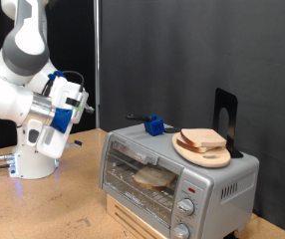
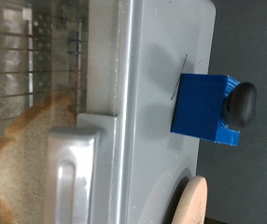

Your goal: Make a piece of toast with the oven

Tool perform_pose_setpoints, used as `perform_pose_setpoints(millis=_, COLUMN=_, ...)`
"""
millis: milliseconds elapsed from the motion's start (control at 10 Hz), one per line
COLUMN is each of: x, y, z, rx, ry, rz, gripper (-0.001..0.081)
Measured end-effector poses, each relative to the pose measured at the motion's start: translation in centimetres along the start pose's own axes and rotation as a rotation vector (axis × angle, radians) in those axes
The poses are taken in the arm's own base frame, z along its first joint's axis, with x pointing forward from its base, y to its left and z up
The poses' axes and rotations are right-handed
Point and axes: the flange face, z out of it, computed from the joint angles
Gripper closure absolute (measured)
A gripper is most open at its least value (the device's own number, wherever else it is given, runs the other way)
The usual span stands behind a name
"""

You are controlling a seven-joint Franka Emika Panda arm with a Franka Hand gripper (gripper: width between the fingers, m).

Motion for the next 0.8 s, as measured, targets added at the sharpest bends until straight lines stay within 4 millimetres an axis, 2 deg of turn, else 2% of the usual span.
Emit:
perform_pose_setpoints(millis=300, x=3.6, y=-2.4, z=-1.1, rx=-0.042, ry=-0.004, rz=0.002, gripper=0.0006)
perform_pose_setpoints(millis=400, x=5.5, y=-3.3, z=-1.3, rx=0.024, ry=0.109, rz=0.036, gripper=0.0006)
perform_pose_setpoints(millis=500, x=6.3, y=-3.6, z=-1.0, rx=0.063, ry=0.186, rz=0.066, gripper=0.0006)
perform_pose_setpoints(millis=700, x=5.7, y=-3.6, z=-0.6, rx=0.027, ry=0.09, rz=0.047, gripper=0.0006)
perform_pose_setpoints(millis=800, x=6.2, y=-4.1, z=-0.4, rx=0.02, ry=0.051, rz=0.037, gripper=0.0006)
